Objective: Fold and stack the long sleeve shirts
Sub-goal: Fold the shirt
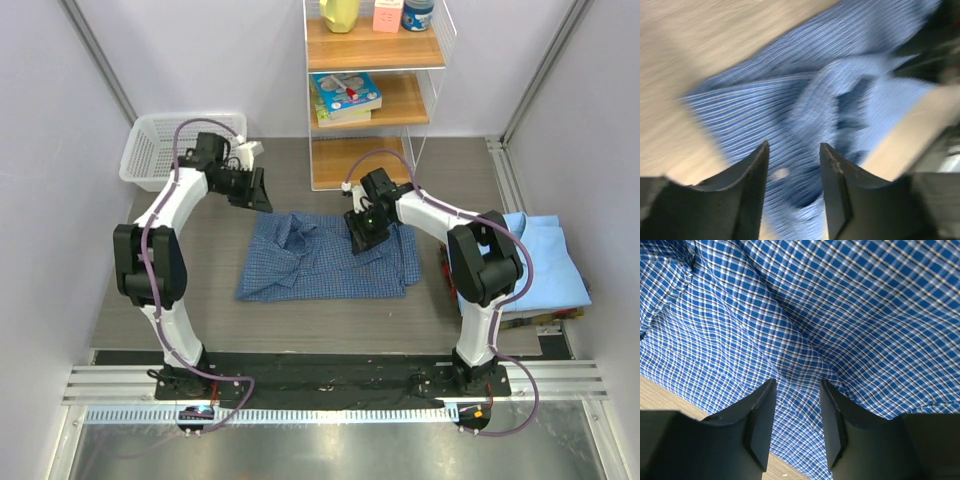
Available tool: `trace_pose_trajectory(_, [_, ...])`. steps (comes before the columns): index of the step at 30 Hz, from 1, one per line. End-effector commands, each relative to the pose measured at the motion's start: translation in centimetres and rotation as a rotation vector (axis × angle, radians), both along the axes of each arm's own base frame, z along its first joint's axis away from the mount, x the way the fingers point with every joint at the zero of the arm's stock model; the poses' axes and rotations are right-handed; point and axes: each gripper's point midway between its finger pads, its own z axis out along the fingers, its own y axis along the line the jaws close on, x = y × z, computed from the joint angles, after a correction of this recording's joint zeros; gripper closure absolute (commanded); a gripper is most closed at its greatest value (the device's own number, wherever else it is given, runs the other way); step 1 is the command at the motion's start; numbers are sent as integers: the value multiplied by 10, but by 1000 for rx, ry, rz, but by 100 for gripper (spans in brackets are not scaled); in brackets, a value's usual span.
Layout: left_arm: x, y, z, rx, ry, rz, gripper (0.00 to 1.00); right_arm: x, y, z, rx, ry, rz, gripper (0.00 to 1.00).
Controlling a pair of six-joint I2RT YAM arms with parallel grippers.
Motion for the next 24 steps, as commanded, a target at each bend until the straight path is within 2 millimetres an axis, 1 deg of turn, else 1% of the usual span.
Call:
trace_pose_trajectory(1, [-1,26,-30,288,-110,-250,57,4,-1,14,3,-56,6,55])
trace_pose_trajectory(2, [2,28,-36,327,-112,-270,58,3,-1,15,4,-58,4,55])
trace_pose_trajectory(3, [8,28,-39,346,-137,-309,60,2,-3,15,0,-56,0,56])
trace_pose_trajectory(4, [7,23,-49,351,-120,-340,60,0,-6,13,-12,-54,-3,56])
trace_pose_trajectory(6, [8,17,-62,395,-128,-400,62,-2,-9,12,-23,-57,-3,56])
trace_pose_trajectory(7, [10,7,-67,426,-160,-448,63,-2,-9,10,-25,-52,-4,57])
trace_pose_trajectory(8, [9,9,-84,482,-136,-475,68,-3,-10,10,-26,-52,-3,57])
trace_pose_trajectory(9, [6,6,-90,498,-130,-500,70,-4,-10,8,-31,-45,0,58])
trace_pose_trajectory(10, [-1,7,-99,515,-110,-536,71,-5,-12,6,-36,-42,2,59])
trace_pose_trajectory(11, [-14,4,-109,538,-72,-580,76,-5,-13,4,-49,-41,7,59])
trace_pose_trajectory(12, [-24,5,-112,547,-51,-604,78,-5,-15,-1,-62,-41,22,60])
trace_pose_trajectory(13, [-48,10,-126,545,13,-633,82,-4,-17,-5,-76,-43,30,61])
trace_pose_trajectory(14, [-60,10,-120,539,12,-639,83,-3,-19,-10,-88,-43,37,61])
trace_pose_trajectory(15, [-75,7,-119,501,38,-648,85,0,-19,-15,-96,-45,43,61])
trace_pose_trajectory(16, [-106,12,-129,489,112,-676,86,2,-18,-19,-103,-50,63,61])
trace_pose_trajectory(17, [-121,7,-118,481,102,-696,87,6,-16,-21,-98,-54,72,62])
trace_pose_trajectory(18, [-139,1,-116,445,126,-715,87,13,-12,-18,-89,-71,81,62])
trace_pose_trajectory(19, [-154,-4,-111,420,142,-728,87,16,-9,-27,-93,-65,103,62])
trace_pose_trajectory(20, [-182,-14,-109,395,183,-777,88,20,-4,-28,-80,-72,122,62])
trace_pose_trajectory(21, [-196,-26,-93,328,173,-784,88,27,4,-23,-58,-89,144,62])
trace_pose_trajectory(22, [-210,-36,-85,276,187,-802,88,27,12,-28,-50,-89,190,62])
trace_pose_trajectory(23, [-227,-41,-80,233,225,-807,88,29,21,-28,-43,-103,223,62])
trace_pose_trajectory(24, [-237,-48,-66,186,210,-814,88,31,37,-19,8,-120,273,61])
